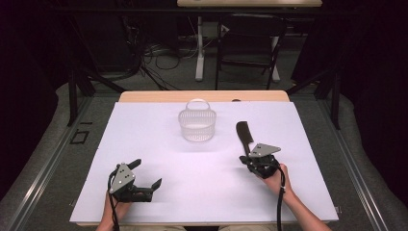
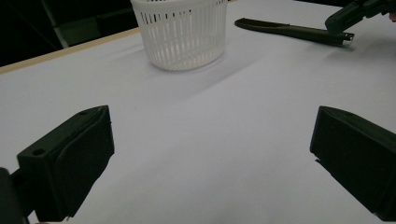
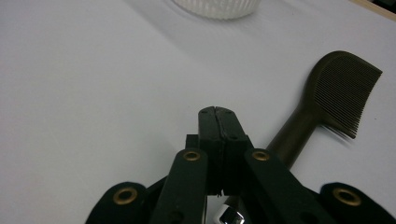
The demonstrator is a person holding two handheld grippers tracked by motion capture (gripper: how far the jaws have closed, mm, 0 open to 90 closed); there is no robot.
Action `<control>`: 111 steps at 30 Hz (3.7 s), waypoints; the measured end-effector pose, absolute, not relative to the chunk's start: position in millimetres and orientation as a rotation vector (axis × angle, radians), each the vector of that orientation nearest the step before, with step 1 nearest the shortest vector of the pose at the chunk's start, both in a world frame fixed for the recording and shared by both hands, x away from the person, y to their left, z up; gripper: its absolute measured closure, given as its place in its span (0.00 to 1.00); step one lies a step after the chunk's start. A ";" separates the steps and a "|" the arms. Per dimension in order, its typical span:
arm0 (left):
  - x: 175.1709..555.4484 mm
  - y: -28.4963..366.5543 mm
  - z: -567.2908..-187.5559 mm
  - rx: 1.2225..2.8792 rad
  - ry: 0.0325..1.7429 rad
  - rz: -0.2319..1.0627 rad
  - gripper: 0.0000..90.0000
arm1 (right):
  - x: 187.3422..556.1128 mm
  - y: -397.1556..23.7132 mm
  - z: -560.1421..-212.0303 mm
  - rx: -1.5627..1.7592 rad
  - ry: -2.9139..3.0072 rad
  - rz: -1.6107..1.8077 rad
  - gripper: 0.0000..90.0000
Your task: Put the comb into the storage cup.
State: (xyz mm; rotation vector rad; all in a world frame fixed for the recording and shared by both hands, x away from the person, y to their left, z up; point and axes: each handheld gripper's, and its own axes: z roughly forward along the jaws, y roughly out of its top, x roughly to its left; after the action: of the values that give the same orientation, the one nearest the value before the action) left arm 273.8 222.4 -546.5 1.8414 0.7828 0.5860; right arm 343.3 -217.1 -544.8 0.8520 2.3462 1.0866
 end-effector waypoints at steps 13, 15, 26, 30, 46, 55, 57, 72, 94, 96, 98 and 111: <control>273.8 221.6 -547.2 1.852 0.783 0.575 0.00 | 346.6 -220.9 -550.3 0.900 2.387 0.998 1.00; 273.8 221.6 -547.0 1.854 0.784 0.574 0.00 | 347.0 -221.1 -550.9 0.904 2.388 0.992 1.00; 273.7 223.2 -546.8 1.857 0.783 0.578 0.00 | 347.9 -227.9 -552.1 0.946 2.394 0.964 1.00; 273.7 223.2 -546.7 1.859 0.783 0.578 0.00 | 347.7 -230.0 -552.4 0.955 2.398 0.960 1.00; 273.7 223.8 -546.8 1.865 0.786 0.573 0.00 | 348.8 -239.4 -552.4 1.007 2.381 0.954 1.00; 273.6 224.0 -547.0 1.867 0.788 0.572 0.00 | 349.1 -246.1 -551.7 1.033 2.366 0.952 1.00; 273.5 224.1 -546.9 1.867 0.790 0.576 0.00 | 349.7 -247.4 -551.8 1.044 2.358 0.954 1.00; 274.1 224.1 -547.3 1.866 0.790 0.573 0.00 | 352.6 -253.7 -552.1 1.077 2.345 0.930 1.00; 274.4 225.0 -547.4 1.868 0.788 0.572 0.00 | 355.9 -261.2 -551.5 1.103 2.325 0.903 1.00; 274.3 225.0 -547.3 1.868 0.788 0.573 0.00 | 356.0 -261.6 -551.4 1.113 2.320 0.903 1.00; 274.3 225.1 -547.3 1.868 0.788 0.573 0.00 | 356.2 -262.1 -551.4 1.114 2.320 0.900 1.00; 273.7 226.1 -546.8 1.861 0.795 0.580 0.00 | 356.8 -264.7 -550.9 1.117 2.303 0.889 1.00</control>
State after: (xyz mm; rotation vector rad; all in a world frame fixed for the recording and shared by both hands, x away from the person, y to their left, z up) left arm 273.7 226.1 -546.8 1.8609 0.7948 0.5804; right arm 356.8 -264.7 -550.9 1.1173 2.3027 0.8888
